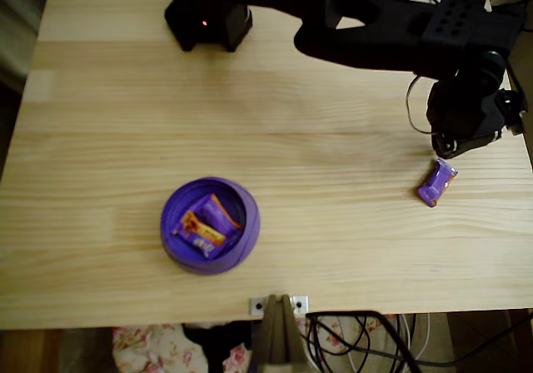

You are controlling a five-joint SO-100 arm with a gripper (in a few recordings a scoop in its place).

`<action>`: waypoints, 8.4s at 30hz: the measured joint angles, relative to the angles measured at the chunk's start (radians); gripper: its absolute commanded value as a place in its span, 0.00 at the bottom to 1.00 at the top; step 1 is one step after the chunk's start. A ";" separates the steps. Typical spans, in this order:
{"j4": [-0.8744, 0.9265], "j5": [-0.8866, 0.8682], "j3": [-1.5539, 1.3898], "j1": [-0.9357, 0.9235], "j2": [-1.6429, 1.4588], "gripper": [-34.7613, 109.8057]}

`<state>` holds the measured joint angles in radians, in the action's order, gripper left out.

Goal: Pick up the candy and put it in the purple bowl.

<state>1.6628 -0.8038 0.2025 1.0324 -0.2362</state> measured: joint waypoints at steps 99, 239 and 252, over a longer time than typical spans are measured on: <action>-0.202 -0.276 0.008 0.023 0.025 0.24; -0.643 -0.595 -1.674 -0.109 -0.942 0.44; -0.649 -0.595 -1.687 -0.109 -0.942 0.37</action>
<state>1.0140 -1.3990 -1.4849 0.9235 -1.1781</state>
